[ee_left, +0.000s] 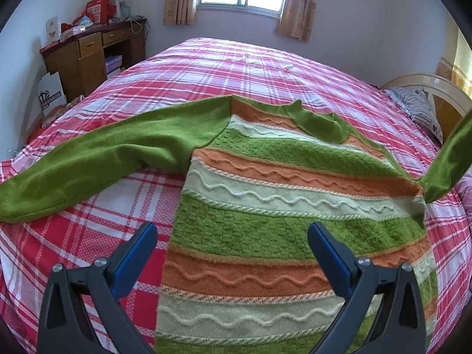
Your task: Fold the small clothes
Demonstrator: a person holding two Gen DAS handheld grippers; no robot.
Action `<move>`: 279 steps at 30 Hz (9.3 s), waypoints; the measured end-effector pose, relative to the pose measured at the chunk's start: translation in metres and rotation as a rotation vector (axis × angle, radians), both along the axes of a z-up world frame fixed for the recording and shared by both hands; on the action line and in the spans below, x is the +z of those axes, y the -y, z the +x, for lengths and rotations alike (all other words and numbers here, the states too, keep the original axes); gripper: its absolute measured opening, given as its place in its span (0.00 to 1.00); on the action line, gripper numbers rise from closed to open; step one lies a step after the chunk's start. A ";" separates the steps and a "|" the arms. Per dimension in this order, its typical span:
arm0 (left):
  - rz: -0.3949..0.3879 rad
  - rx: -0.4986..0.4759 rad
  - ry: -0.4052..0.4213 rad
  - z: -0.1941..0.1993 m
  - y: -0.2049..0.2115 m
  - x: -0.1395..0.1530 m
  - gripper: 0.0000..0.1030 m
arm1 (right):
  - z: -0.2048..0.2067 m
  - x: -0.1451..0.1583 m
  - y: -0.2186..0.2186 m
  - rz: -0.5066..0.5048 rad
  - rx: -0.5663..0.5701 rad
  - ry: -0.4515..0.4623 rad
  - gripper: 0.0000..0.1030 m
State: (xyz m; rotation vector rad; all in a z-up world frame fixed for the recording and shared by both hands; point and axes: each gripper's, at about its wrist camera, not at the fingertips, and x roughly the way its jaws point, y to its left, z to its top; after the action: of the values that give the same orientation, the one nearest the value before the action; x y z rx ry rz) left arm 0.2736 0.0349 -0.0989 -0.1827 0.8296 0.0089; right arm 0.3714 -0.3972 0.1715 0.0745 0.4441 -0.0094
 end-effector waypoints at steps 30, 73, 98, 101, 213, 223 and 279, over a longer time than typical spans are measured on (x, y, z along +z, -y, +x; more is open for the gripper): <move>-0.037 0.076 -0.070 -0.009 -0.066 -0.020 1.00 | 0.065 -0.283 -0.392 0.018 0.652 -0.420 0.51; 0.117 -0.079 -0.015 0.103 0.015 -0.009 0.90 | 0.201 -0.279 -0.120 -0.120 0.359 -0.451 0.05; -0.010 -0.093 -0.094 0.120 0.023 -0.024 0.79 | 0.054 -0.281 -0.067 0.286 0.257 -0.401 0.47; 0.020 -0.080 -0.067 0.114 0.015 -0.016 0.77 | 0.053 -0.271 -0.083 0.240 0.289 -0.343 0.47; -0.241 -0.296 -0.139 0.071 0.022 -0.022 0.09 | 0.014 -0.256 -0.156 -0.097 0.526 -0.227 0.75; -0.212 -0.284 0.024 0.077 0.019 0.017 0.10 | 0.088 -0.284 -0.102 0.053 0.318 -0.377 0.37; -0.130 -0.102 -0.001 0.096 -0.009 -0.015 0.45 | 0.116 -0.291 -0.027 0.467 0.340 -0.472 0.53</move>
State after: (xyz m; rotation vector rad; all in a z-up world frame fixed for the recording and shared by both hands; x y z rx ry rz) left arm 0.3695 0.0437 -0.1138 -0.2623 0.8404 -0.1414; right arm 0.4877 -0.3701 -0.1195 0.4618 0.9203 0.4202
